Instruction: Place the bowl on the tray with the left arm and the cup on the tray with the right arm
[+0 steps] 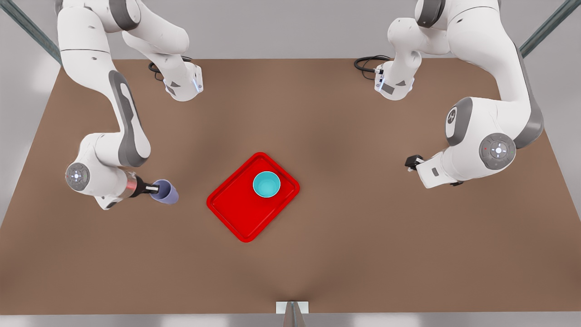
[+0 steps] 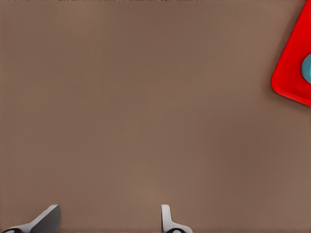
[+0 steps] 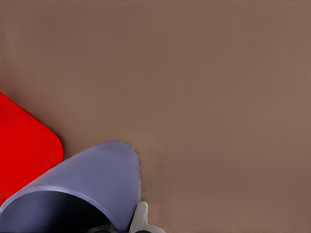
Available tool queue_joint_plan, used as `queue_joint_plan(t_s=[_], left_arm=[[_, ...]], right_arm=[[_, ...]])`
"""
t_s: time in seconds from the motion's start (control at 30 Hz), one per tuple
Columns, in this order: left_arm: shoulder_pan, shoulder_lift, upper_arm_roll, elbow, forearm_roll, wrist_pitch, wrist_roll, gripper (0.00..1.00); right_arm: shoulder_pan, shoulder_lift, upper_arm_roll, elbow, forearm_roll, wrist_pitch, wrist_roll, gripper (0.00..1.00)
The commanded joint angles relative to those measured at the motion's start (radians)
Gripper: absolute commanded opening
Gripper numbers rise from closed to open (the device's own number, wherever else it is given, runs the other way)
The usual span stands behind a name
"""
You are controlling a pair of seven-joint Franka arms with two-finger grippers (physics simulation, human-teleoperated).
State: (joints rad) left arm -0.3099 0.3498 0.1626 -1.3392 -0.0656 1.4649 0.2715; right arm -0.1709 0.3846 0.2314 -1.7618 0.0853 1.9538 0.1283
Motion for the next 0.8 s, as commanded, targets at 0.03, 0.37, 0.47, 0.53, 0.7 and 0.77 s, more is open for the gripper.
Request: queue_joint_plan(t_s=[0.03, 0.37, 0.47, 0.53, 0.7, 0.77], left_arm=[[0.0, 0.001, 0.0, 0.0, 0.001, 0.0, 0.0, 1.0], [0.0, 0.003, 0.0, -0.002, 0.015, -0.002, -0.009, 1.0], [0.006, -0.031, 0.006, -0.015, 0.098, -0.003, -0.003, 1.0], [0.009, -0.109, 0.014, -0.097, 0.101, 0.002, 0.005, 1.0], [0.009, -0.124, 0.018, -0.103, 0.102, 0.0, 0.005, 1.0], [0.009, -0.123, 0.018, -0.103, 0.101, 0.002, 0.005, 1.0]], right_arm=[[0.001, 0.043, 0.043, 0.054, -0.009, -0.004, 0.048, 0.21], [0.243, 0.307, 0.074, 0.328, -0.006, 0.02, 0.142, 0.21], [0.306, 0.335, 0.074, 0.332, -0.006, 0.051, 0.143, 0.21], [0.318, 0.341, 0.074, 0.326, -0.012, 0.053, 0.148, 0.21], [0.304, 0.362, 0.048, 0.312, -0.013, 0.039, 0.111, 0.21], [0.31, 0.367, 0.046, 0.303, -0.013, 0.043, 0.114, 0.21]])
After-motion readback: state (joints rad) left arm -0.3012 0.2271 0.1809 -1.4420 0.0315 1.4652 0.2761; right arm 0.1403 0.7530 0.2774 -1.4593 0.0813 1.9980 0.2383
